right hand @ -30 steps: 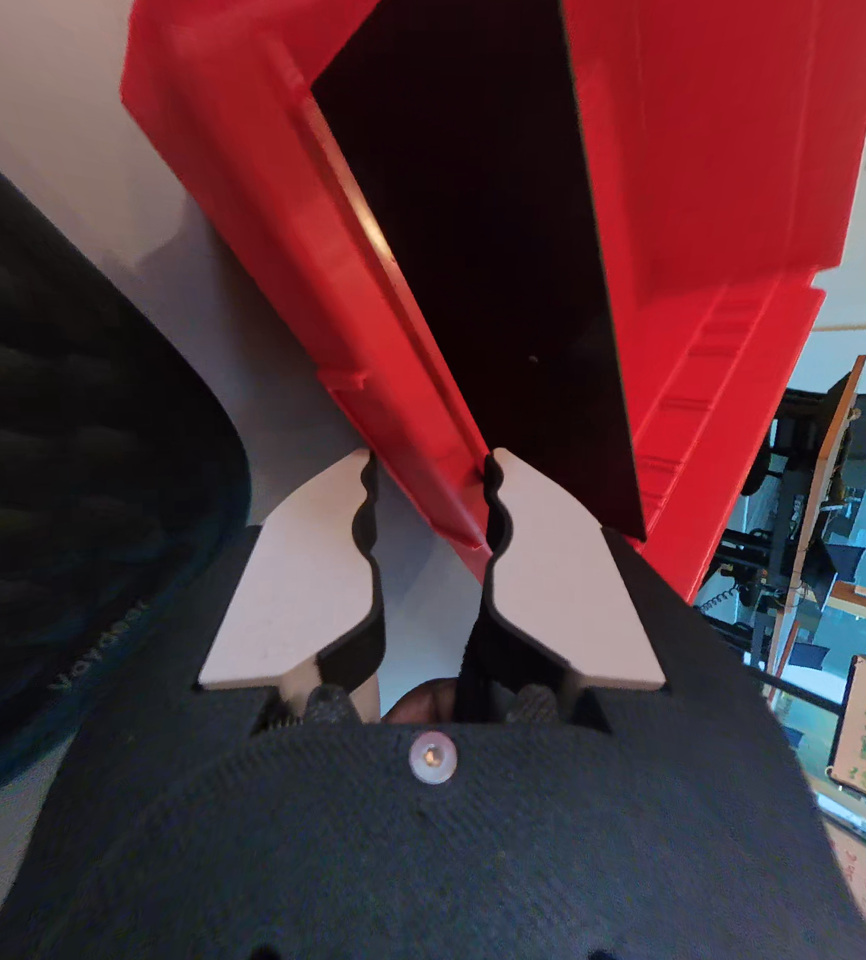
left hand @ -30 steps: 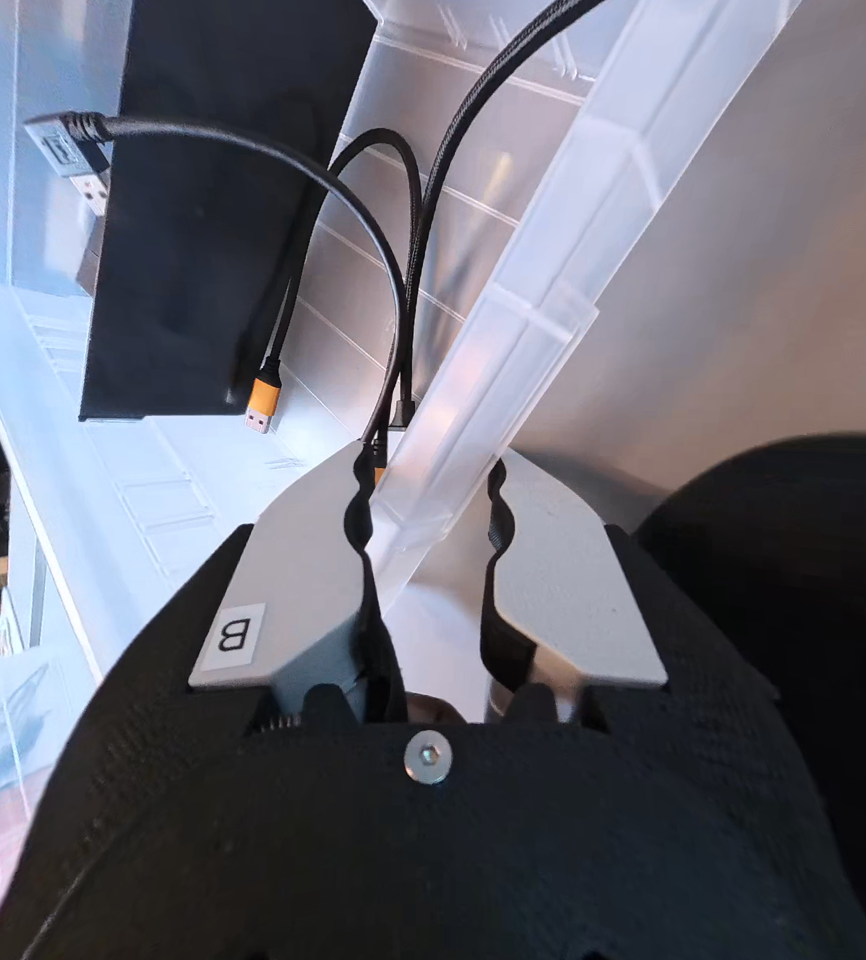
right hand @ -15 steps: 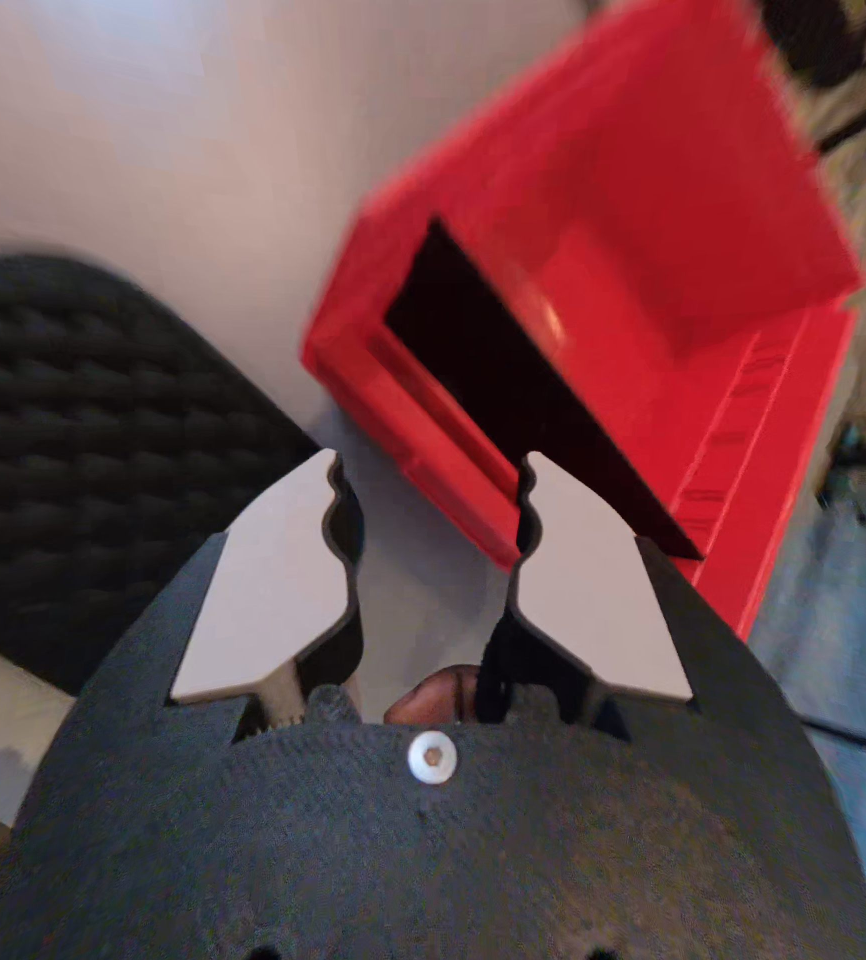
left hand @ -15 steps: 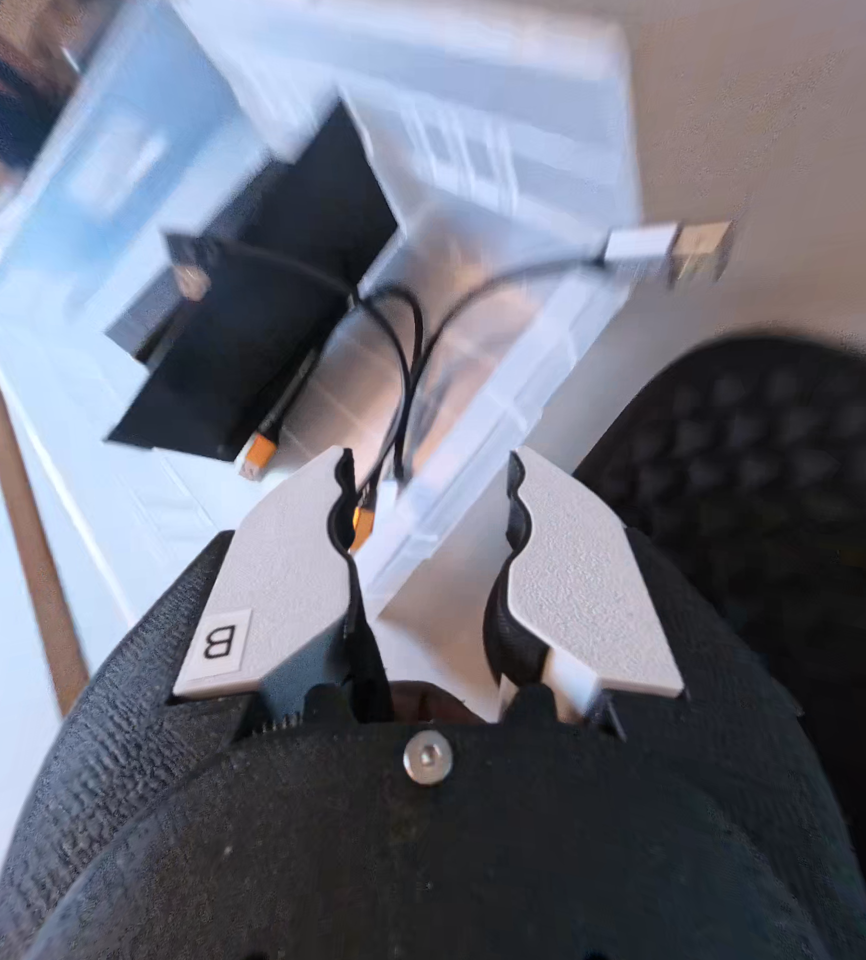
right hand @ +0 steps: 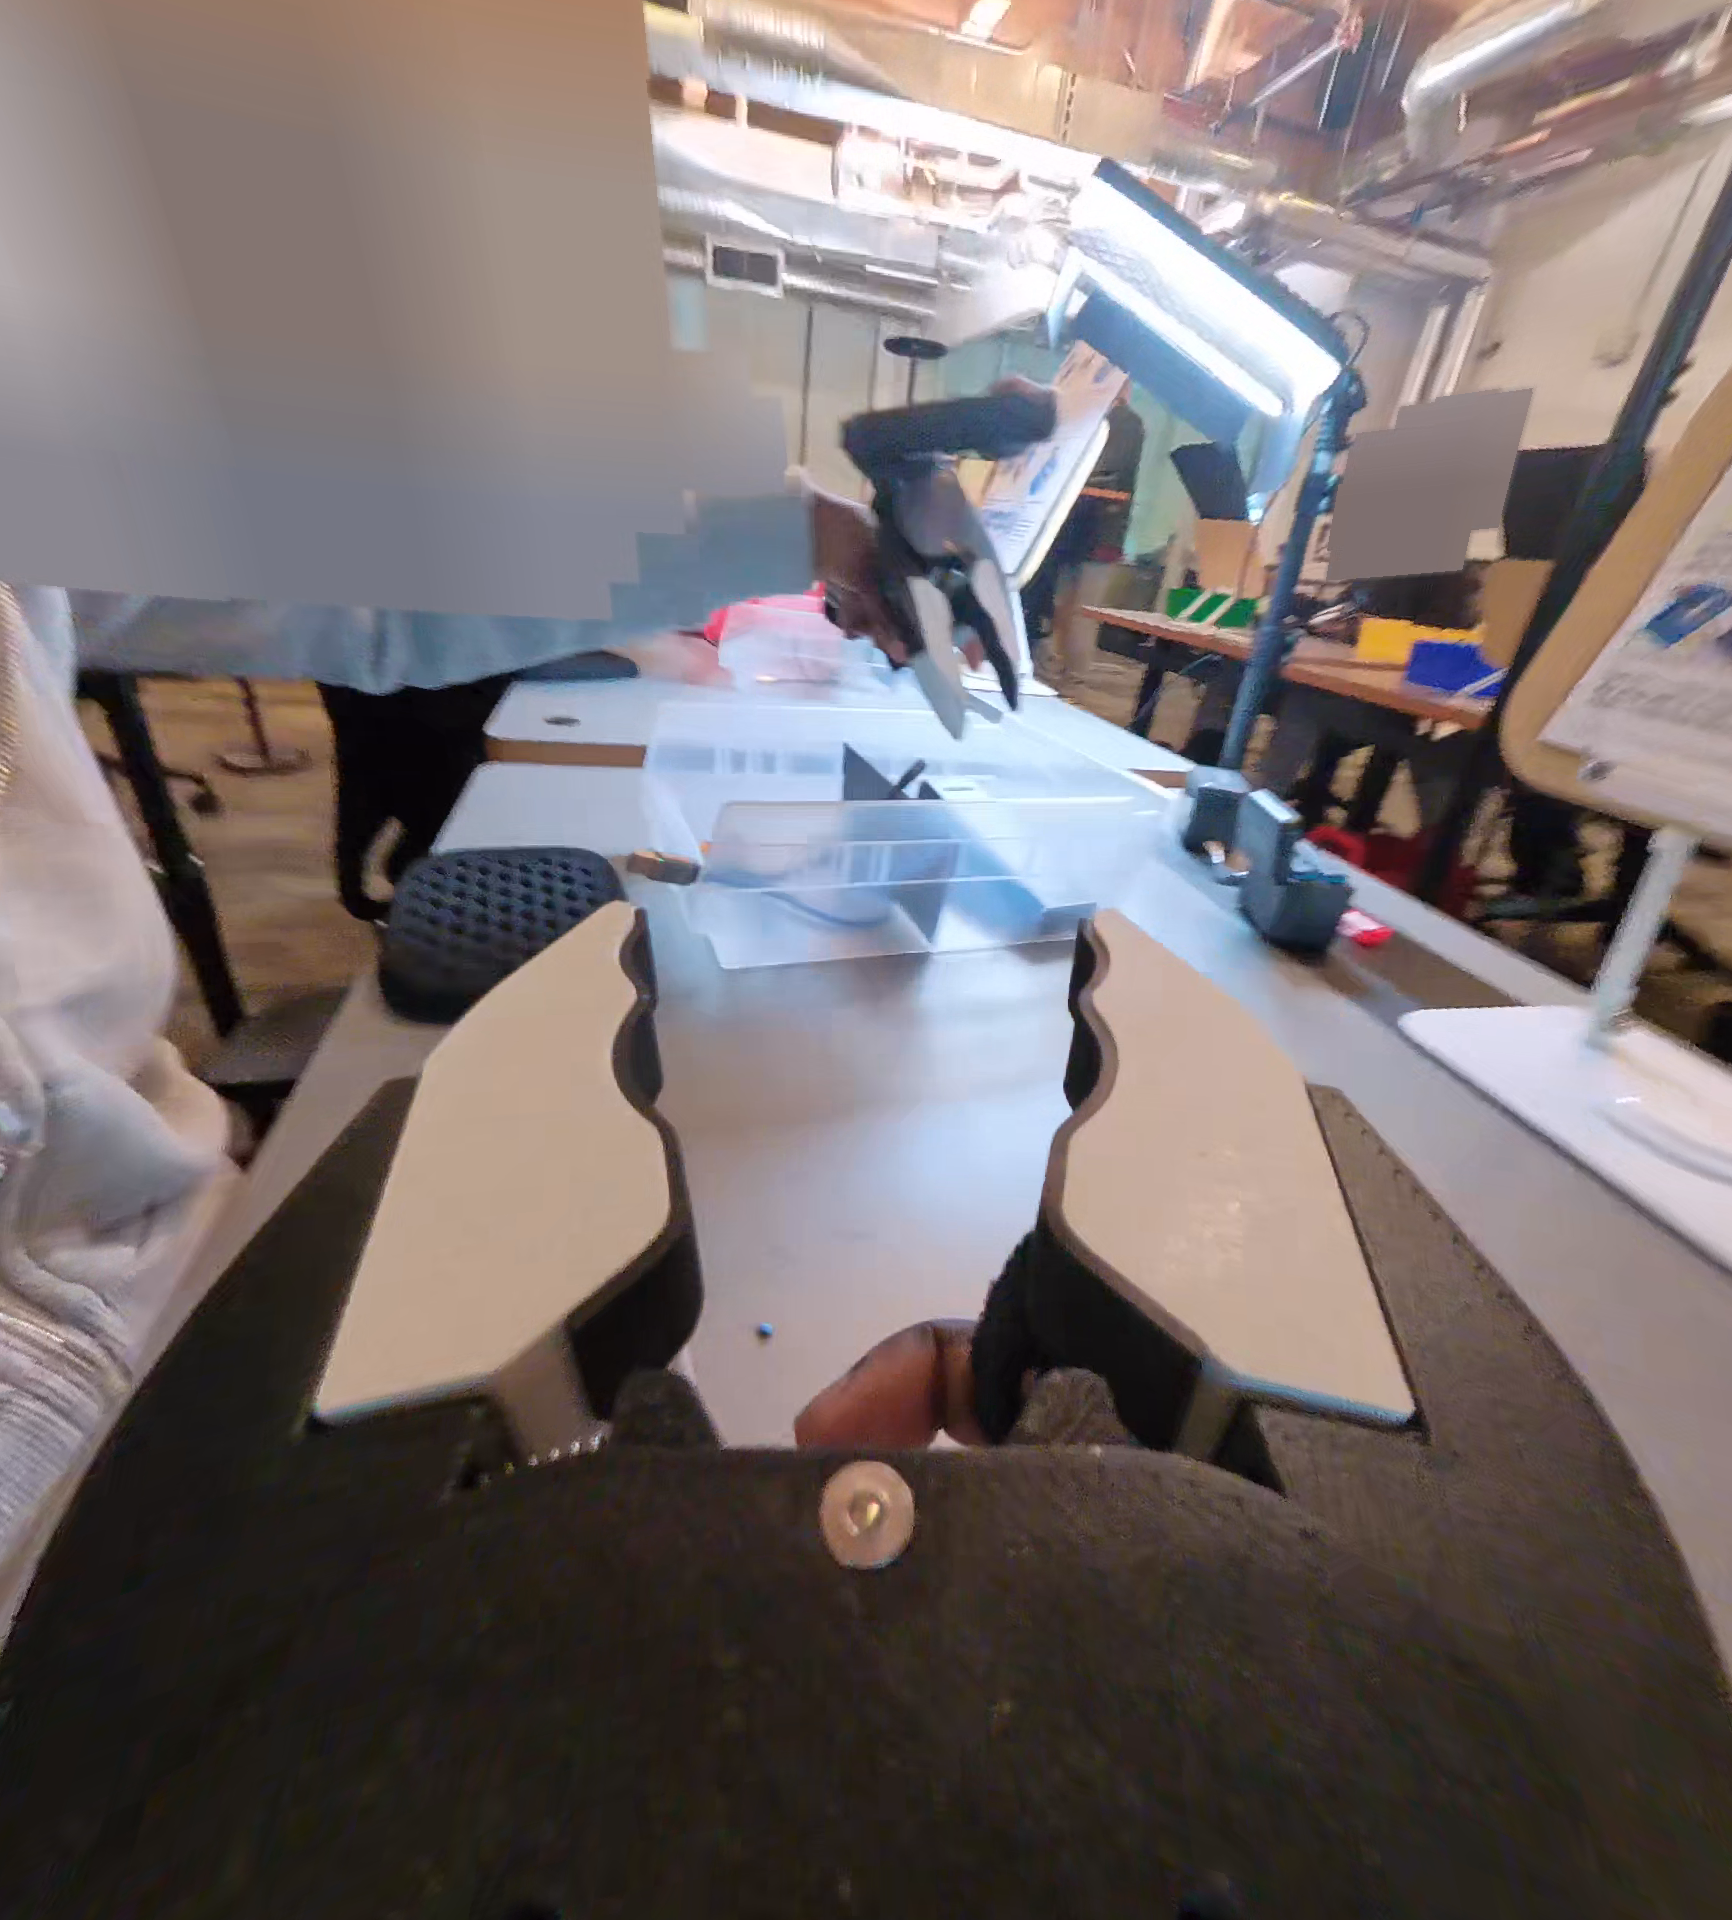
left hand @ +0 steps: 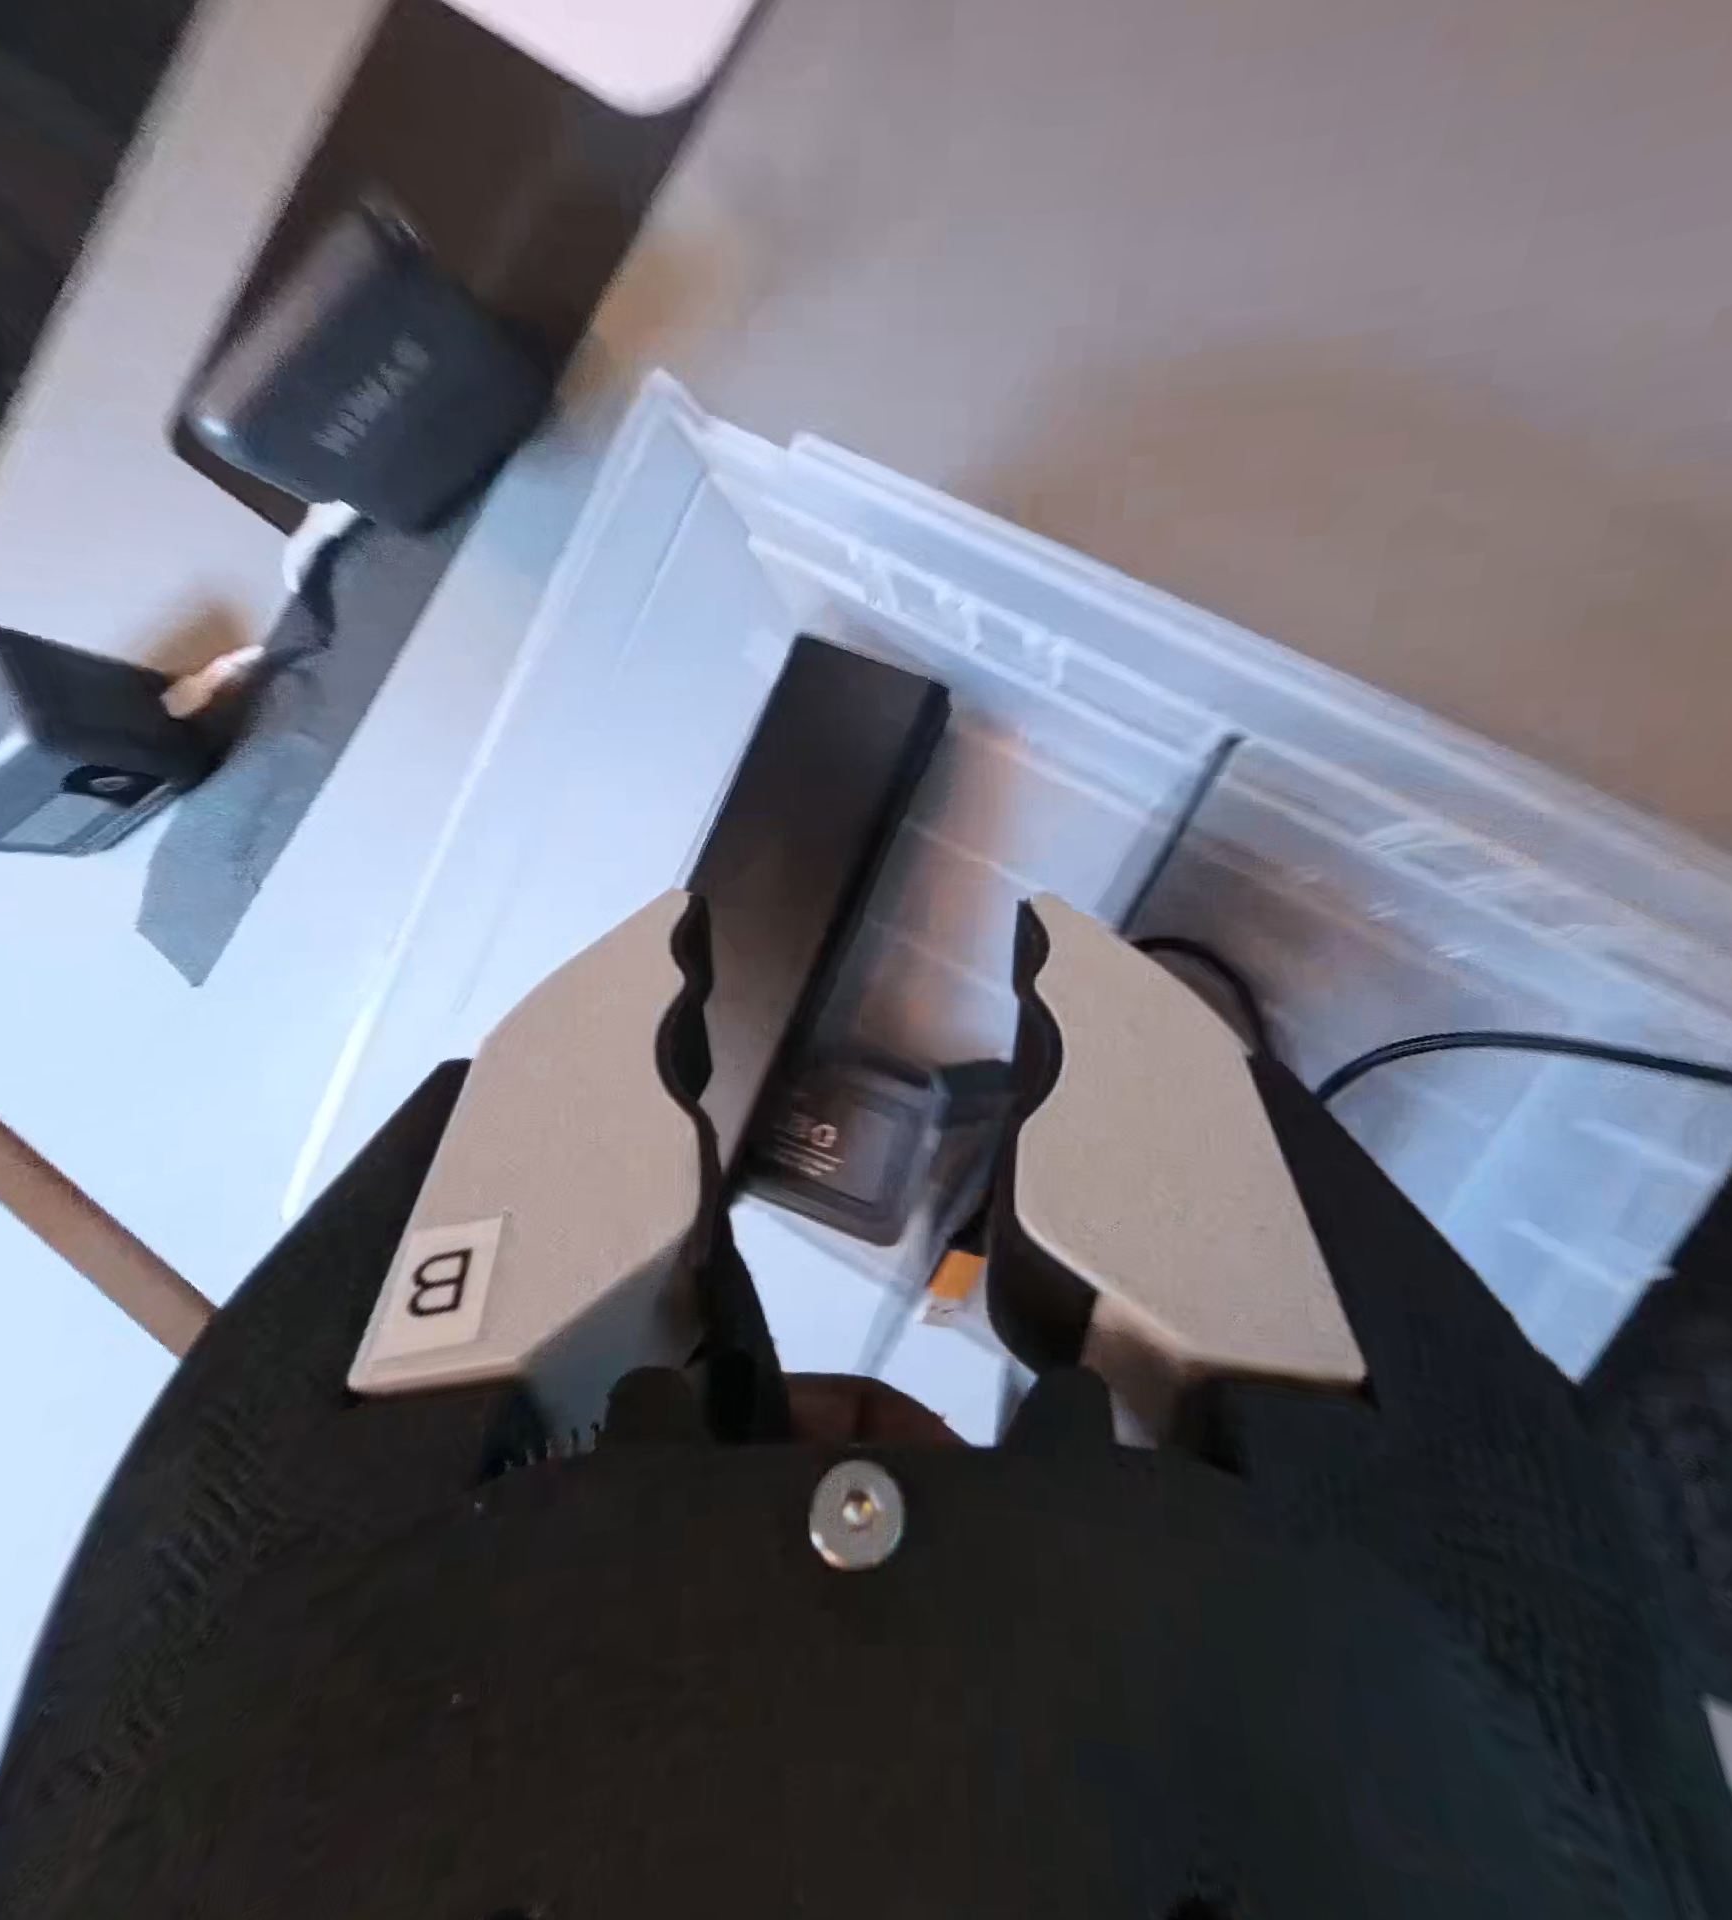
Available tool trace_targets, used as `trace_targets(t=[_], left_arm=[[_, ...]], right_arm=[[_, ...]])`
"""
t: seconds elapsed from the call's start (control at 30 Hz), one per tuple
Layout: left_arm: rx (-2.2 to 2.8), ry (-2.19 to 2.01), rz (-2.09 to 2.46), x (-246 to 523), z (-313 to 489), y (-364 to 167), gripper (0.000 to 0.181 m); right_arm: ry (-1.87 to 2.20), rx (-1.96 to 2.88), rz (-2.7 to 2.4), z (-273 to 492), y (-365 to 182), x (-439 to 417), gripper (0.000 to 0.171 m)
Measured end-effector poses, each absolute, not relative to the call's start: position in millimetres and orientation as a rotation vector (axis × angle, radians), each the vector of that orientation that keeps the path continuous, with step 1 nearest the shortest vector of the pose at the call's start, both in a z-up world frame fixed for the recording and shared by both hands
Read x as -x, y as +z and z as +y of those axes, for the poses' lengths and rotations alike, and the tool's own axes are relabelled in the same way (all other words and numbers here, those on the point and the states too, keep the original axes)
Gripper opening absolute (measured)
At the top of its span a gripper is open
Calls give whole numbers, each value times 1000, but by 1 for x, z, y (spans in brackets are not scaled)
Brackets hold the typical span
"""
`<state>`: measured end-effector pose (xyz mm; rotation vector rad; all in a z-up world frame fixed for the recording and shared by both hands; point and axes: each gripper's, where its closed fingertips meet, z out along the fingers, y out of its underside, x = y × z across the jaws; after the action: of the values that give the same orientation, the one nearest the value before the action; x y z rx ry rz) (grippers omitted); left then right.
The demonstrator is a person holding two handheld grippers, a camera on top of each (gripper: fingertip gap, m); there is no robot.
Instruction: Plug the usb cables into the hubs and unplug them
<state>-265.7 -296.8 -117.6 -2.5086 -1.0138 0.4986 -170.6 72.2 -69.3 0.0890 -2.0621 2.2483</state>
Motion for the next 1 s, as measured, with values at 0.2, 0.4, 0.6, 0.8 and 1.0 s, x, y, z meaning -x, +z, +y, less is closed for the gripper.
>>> trace_targets(t=[0.2,0.4,0.6,0.8,1.0], left_arm=[[2809,194,-993,296,-312,-184,59],[3037,157,-962,298,-329,-220,66],[3112,158,-894,295,-334,-231,63],[2915,394,-861,293,-324,-182,62],[2472,753,-761,289,-296,-79,61]], right_arm=[[2258,27,-2110,82,-94,180,73],[2291,28,-2077,85,-90,182,68],[2214,-16,-2128,79,-100,177,67],[2254,8,-2113,80,-98,178,63],[2238,-18,-2122,76,-99,174,62]])
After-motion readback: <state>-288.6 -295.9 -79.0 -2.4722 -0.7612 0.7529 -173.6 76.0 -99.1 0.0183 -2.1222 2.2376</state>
